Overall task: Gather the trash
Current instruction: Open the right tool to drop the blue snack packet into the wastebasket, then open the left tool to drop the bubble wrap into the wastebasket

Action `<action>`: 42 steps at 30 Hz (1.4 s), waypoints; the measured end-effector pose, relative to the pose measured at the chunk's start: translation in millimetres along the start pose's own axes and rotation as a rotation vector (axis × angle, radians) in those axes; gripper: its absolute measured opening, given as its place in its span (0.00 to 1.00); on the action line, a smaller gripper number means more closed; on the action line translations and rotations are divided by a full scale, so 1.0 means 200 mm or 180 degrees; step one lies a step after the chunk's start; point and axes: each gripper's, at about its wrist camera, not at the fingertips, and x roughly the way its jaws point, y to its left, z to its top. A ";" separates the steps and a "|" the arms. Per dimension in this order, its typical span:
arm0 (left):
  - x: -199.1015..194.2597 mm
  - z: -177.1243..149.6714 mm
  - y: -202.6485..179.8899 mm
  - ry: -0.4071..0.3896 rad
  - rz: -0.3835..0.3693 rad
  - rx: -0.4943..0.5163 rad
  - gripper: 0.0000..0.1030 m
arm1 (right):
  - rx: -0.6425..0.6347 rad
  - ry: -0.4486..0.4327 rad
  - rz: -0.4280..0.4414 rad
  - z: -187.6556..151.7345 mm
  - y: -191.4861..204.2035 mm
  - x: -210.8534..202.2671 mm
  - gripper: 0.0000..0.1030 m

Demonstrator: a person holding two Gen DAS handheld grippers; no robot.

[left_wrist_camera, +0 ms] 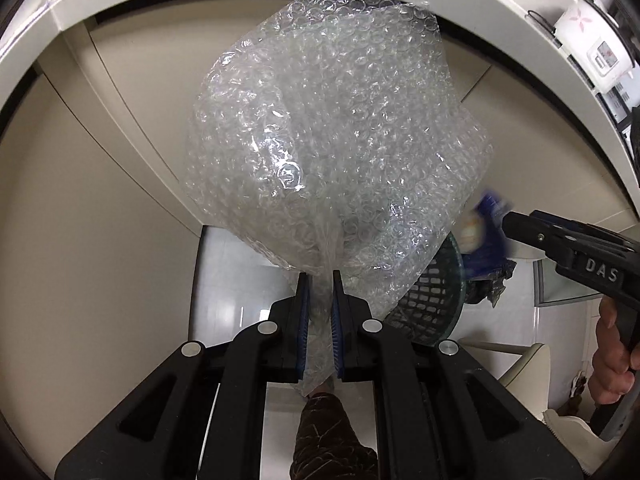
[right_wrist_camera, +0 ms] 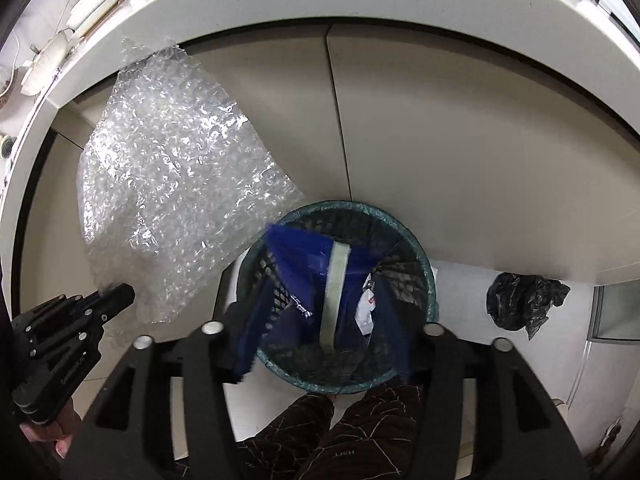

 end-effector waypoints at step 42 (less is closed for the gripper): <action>0.43 0.00 -0.42 0.0697 -0.0101 0.0833 0.25 | 0.0509 -0.0040 -0.0378 -0.22 -0.52 -0.28 0.81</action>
